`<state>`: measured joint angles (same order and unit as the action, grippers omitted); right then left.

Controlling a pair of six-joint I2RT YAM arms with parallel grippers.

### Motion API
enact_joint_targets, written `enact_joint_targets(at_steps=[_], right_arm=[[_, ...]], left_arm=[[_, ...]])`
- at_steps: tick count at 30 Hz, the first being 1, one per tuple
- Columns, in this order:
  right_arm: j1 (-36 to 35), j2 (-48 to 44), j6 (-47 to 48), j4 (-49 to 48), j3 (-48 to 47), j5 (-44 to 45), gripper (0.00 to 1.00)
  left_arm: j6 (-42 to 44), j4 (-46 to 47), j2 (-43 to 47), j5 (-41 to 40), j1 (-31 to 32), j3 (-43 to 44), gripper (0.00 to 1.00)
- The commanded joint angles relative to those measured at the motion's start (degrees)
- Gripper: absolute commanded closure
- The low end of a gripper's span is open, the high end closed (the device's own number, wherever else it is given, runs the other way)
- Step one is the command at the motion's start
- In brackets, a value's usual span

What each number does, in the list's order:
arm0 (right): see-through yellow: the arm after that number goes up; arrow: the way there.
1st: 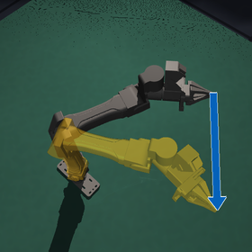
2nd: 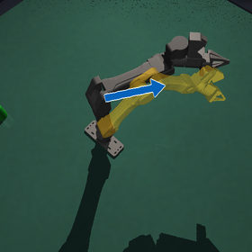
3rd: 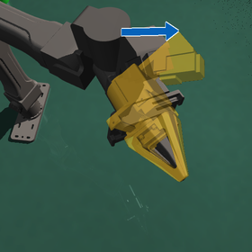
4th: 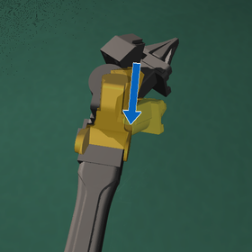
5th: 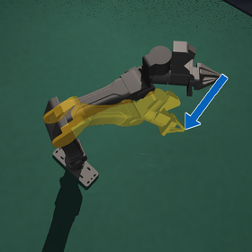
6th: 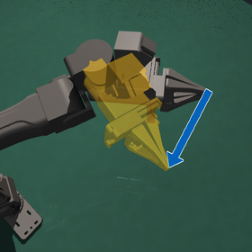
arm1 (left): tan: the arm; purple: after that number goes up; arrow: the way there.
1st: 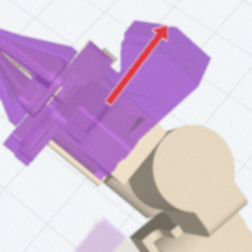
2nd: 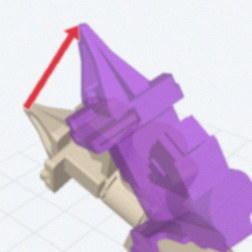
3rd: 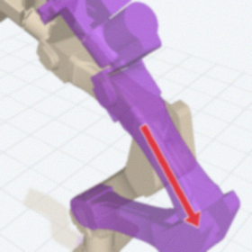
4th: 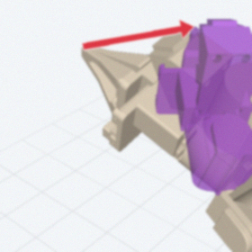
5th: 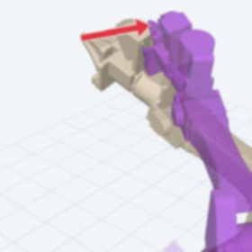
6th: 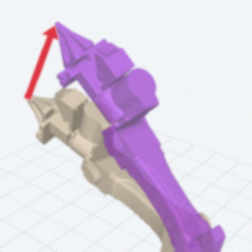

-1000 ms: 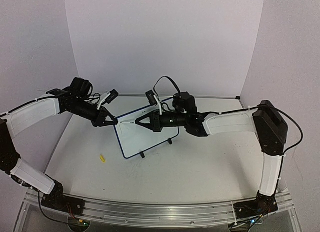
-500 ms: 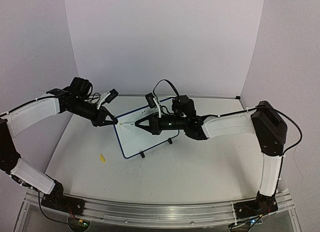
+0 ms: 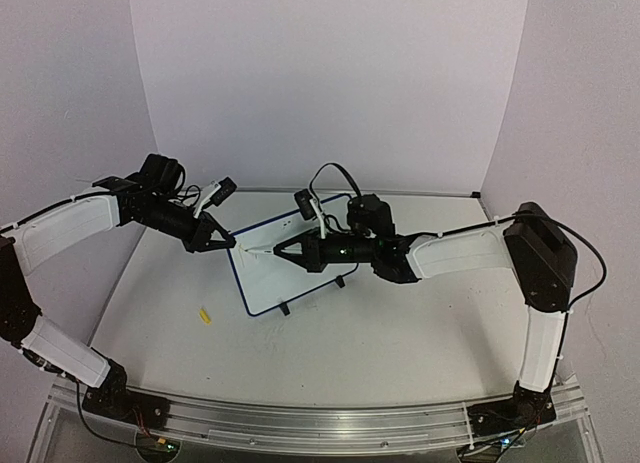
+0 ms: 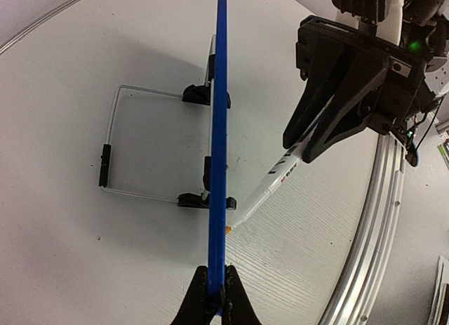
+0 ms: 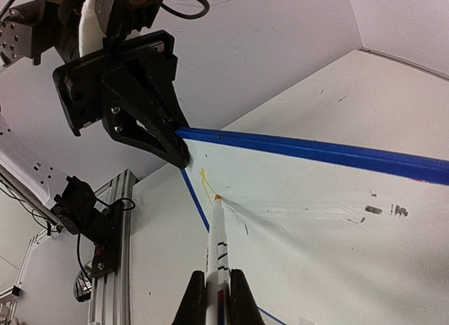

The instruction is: Write a sentence on the whiteboard

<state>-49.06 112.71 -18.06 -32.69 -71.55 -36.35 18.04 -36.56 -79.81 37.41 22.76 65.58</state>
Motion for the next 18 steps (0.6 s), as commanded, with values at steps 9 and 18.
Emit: enact_joint_targets(at_steps=[9, 18], right_arm=[[0.1, 2.4, 0.3, 0.7, -3.0, 1.1, 1.0], [0.1, 2.9, 0.0, 0.8, -3.8, 0.8, 1.0]], left_arm=[[0.4, -1.6, -0.4, 1.4, 0.2, 2.4, 1.0], [0.4, -1.6, -0.4, 1.6, 0.2, 2.4, 1.0]])
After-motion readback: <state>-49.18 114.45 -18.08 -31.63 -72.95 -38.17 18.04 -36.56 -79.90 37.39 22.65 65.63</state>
